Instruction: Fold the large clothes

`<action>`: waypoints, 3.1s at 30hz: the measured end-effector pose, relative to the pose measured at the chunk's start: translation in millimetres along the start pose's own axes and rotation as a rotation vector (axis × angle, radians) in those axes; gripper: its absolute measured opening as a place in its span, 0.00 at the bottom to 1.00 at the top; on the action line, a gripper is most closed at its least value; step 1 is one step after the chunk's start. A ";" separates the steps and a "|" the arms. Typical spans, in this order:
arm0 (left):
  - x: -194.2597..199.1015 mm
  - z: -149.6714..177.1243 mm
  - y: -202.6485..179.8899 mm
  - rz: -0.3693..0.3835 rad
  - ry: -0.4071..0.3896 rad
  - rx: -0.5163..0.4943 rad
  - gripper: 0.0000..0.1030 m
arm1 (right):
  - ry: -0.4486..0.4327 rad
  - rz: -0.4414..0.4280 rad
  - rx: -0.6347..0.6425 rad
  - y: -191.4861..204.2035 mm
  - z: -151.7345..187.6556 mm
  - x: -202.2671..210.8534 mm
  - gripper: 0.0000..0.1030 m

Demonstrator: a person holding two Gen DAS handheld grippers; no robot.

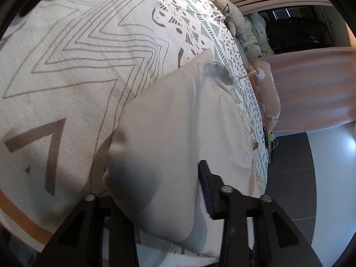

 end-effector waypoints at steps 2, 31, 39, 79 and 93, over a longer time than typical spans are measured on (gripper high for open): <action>4.9 -0.9 -2.0 0.021 -0.007 0.015 0.20 | -0.006 0.015 -0.008 -1.7 -1.7 -5.5 0.42; 58.3 38.8 -266.7 0.480 0.053 -0.240 0.09 | -0.040 -0.287 -0.317 -69.9 -21.4 12.8 0.42; 30.1 98.6 -332.6 0.526 0.152 -0.321 0.09 | -0.151 -0.253 -0.410 -147.2 -38.2 53.6 0.42; -82.5 380.8 -324.7 0.322 0.664 -0.505 0.84 | -0.294 -0.042 -0.723 -329.9 27.8 173.3 0.72; -59.2 249.0 -246.6 0.147 0.407 -0.564 0.84 | -0.199 -0.100 -0.690 -312.5 9.4 112.7 0.54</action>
Point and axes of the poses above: each gripper's, at about its wrist camera, not at the fingertips, and x roughly against the way its jaws point, y to its left, z to its underside, the point moved 10 cm from there along -x, roughly the way its jaws point, and after that the axes turned 15 degrees about -y, right-handed, at the moved point
